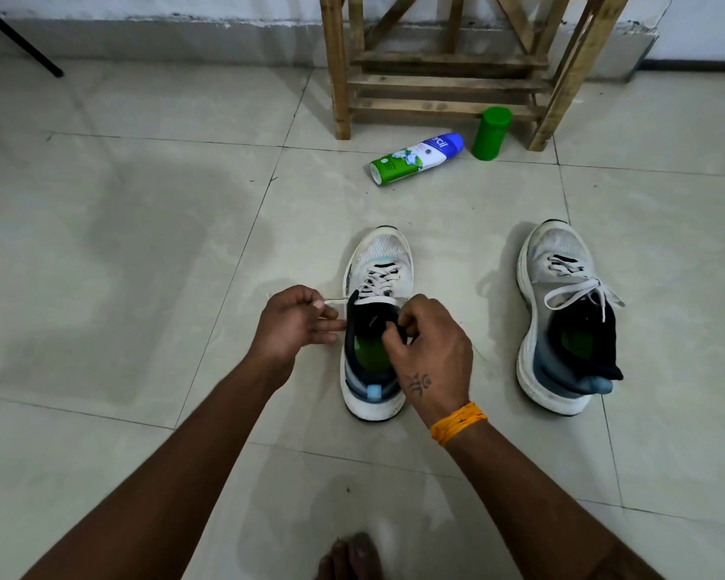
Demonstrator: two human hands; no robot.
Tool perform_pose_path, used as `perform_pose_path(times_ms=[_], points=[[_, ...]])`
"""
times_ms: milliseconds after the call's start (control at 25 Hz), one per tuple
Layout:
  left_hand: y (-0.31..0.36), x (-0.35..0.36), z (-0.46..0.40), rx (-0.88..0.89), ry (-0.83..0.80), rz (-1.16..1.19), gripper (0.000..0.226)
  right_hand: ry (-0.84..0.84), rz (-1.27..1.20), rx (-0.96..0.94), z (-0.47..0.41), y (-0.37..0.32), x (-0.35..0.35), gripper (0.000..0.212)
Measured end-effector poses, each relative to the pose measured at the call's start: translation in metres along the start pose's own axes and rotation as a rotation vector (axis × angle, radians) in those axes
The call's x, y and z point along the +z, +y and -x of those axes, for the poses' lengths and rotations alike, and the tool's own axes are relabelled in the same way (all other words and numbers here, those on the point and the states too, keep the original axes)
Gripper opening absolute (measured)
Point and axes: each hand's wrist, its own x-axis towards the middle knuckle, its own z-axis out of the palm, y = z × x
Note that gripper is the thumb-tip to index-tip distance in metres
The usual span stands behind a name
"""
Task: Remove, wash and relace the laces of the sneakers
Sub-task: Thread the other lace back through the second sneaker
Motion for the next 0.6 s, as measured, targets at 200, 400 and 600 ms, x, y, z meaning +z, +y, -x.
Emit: perform_pose_path(times_ms=[200,400,600], points=[[-0.02,-0.025,-0.001,-0.176,0.163,-0.106,0.015,0.058,-0.032,-0.024,0.0,0.003,0.002,0.018],[-0.012,-0.008,0.004,0.545,0.089,-0.824,0.015,0.051,-0.069,-0.024,0.002,0.005,0.006,0.019],[0.0,0.008,0.0,0.813,0.111,-0.973,0.004,0.036,-0.073,-0.039,0.003,0.008,0.005,0.016]])
